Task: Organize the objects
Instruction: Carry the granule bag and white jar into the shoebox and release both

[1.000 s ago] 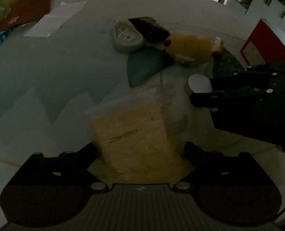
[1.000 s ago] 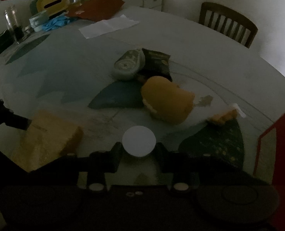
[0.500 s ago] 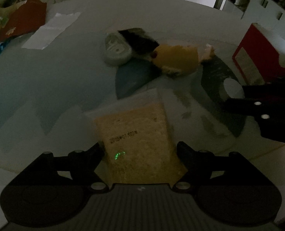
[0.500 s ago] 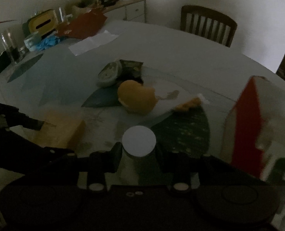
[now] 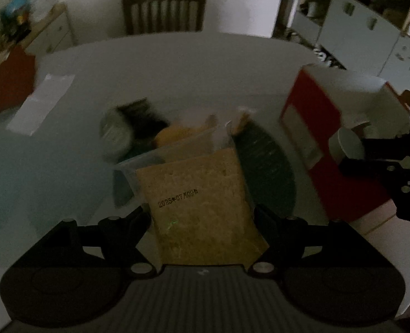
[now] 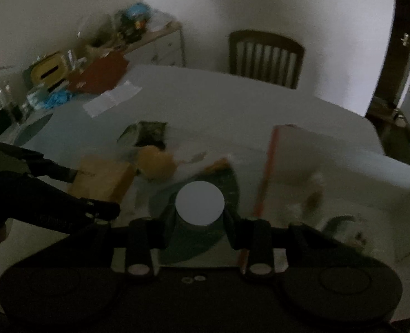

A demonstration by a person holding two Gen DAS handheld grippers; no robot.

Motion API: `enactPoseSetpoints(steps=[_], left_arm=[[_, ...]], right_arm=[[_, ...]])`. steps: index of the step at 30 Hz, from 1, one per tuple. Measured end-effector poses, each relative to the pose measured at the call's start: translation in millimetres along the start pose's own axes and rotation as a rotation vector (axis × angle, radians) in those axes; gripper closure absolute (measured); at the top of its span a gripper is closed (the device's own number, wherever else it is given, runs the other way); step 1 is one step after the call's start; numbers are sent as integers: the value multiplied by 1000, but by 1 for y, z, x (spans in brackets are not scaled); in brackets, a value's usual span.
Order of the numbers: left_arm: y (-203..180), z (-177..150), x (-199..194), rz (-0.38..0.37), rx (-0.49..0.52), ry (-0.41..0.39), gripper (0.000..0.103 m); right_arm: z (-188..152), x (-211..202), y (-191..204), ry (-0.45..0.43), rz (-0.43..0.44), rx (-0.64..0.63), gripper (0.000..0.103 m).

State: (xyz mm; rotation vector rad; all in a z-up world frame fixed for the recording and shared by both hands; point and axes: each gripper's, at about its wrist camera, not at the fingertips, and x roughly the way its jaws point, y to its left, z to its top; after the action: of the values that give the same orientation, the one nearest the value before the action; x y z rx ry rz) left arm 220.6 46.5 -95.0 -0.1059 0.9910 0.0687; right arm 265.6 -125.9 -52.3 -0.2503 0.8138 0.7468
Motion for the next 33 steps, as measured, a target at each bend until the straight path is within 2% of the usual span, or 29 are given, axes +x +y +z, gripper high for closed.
enactPoseSetpoints(steps=[11,19,27,33], left_arm=[[-80,42,-4,-79,145,-64,22],[-143,65,2,-134,260,-90,22],[-193,93,28,-173,330,-67,22],[-227,112,52,-187,379,-33,22]], right_arm=[[-18,-40,-67,-57,-131,116,67],[-41,-57,-117,-56,-230,197,67],[-57,-52,-147,-22,-281,236,67],[-64,-40,-159,21,-304,216,67]])
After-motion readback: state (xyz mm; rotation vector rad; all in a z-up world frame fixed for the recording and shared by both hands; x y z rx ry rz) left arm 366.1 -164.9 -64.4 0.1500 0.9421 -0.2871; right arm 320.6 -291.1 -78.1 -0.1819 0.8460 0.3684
